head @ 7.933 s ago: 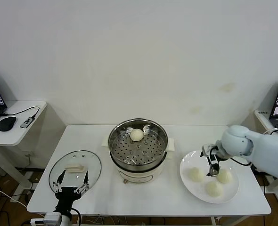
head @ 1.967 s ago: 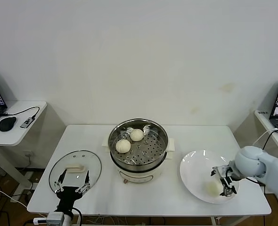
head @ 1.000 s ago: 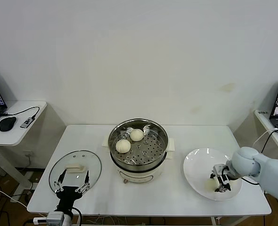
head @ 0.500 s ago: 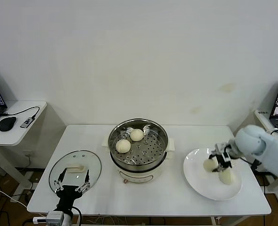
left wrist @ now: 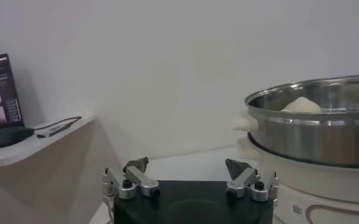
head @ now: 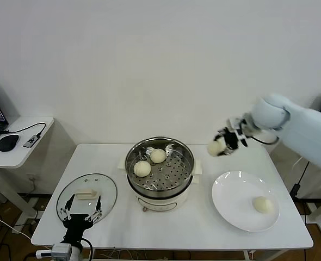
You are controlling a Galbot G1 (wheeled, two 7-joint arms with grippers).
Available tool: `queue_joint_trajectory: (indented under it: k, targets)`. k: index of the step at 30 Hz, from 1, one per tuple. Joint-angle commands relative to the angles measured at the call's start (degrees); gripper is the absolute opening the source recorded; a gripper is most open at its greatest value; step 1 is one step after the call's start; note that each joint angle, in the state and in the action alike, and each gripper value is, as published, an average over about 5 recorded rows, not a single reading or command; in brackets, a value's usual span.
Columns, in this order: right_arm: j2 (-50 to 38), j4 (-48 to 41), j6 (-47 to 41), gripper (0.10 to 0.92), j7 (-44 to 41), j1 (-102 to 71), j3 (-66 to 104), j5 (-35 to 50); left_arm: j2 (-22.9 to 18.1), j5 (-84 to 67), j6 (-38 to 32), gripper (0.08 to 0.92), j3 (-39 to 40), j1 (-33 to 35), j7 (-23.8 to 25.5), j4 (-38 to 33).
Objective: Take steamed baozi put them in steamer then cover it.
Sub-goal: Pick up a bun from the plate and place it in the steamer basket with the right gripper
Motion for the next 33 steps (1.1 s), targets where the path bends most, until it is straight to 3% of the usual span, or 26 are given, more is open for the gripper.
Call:
queue_joint_trajectory:
  k: [1, 13, 23, 33]
  targets:
    - [14.45, -1.77, 5.06, 0.585, 0.86, 8.67, -7.46, 5.47, -0.21, -0.01, -0.05, 0.823, -0.14, -0.03, -0.02, -0.02]
    - [25.94, -3.76, 18.31, 0.585, 1.63, 4.59, -14.92, -2.33, -0.72, -0.16, -0.16, 0.823, -0.58, 0.08, -0.07, -0.38]
    - [27.19, -3.99, 26.55, 0.594, 0.62, 2.7, -17.53, -8.77, -0.88, -0.56, -0.38, 0.823, -1.04, 0.27, -0.13, -0.45]
    - [26.32, -3.66, 29.12, 0.595, -1.26, 2.41, -18.0, -13.61, -1.16, -0.48, -0.45, 0.823, -0.84, 0.31, -0.19, -0.41]
